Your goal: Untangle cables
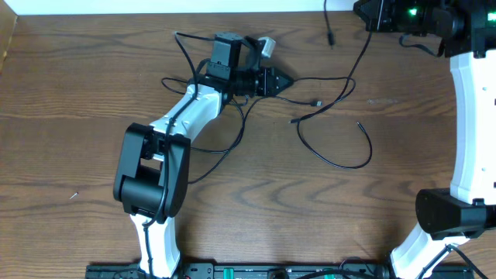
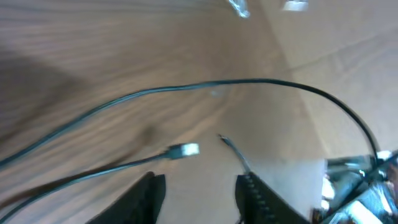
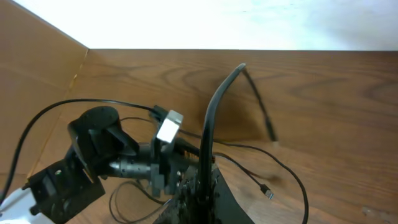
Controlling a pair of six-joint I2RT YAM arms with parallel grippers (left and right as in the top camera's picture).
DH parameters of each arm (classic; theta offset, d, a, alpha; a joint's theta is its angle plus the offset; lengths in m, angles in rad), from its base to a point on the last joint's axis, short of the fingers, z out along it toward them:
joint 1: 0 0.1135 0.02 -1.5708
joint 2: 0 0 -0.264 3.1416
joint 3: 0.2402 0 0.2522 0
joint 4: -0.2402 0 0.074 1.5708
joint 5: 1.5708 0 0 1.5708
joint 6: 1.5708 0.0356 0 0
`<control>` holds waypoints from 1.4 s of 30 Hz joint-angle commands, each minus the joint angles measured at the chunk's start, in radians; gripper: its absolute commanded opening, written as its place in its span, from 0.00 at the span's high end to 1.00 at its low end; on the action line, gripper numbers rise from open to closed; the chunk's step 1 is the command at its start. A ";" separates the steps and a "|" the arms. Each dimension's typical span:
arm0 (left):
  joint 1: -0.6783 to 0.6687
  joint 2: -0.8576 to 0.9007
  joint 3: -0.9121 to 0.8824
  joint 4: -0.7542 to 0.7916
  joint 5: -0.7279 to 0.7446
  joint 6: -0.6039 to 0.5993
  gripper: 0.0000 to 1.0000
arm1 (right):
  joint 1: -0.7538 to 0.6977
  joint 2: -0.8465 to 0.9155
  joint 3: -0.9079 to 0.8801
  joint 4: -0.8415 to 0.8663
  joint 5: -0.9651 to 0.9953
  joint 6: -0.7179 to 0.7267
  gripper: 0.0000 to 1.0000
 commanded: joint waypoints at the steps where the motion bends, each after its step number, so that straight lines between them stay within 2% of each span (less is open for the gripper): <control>1: -0.045 -0.019 0.008 0.043 0.146 0.033 0.53 | 0.006 -0.012 0.011 0.005 -0.046 -0.015 0.99; 10: -0.118 -0.019 0.008 0.207 0.206 0.024 0.47 | 0.008 -0.010 0.011 -0.002 -0.057 -0.019 0.99; 16: -0.121 -0.021 0.008 0.455 0.235 -0.154 0.46 | 0.010 -0.010 0.011 -0.010 -0.061 -0.027 0.99; 28: -0.207 -0.021 0.008 0.550 0.213 -0.176 0.45 | 0.010 -0.008 0.011 -0.011 -0.080 -0.027 0.99; 34: -0.212 -0.021 0.008 0.706 0.214 -0.305 0.45 | 0.010 -0.004 0.011 -0.022 -0.084 -0.027 0.99; 37: -0.215 -0.021 0.008 0.673 0.167 -0.305 0.45 | 0.010 -0.003 0.011 -0.012 -0.120 -0.027 0.99; 42: -0.224 -0.021 0.008 0.435 -0.019 -0.243 0.51 | 0.007 -0.006 0.012 0.060 -0.246 -0.026 0.99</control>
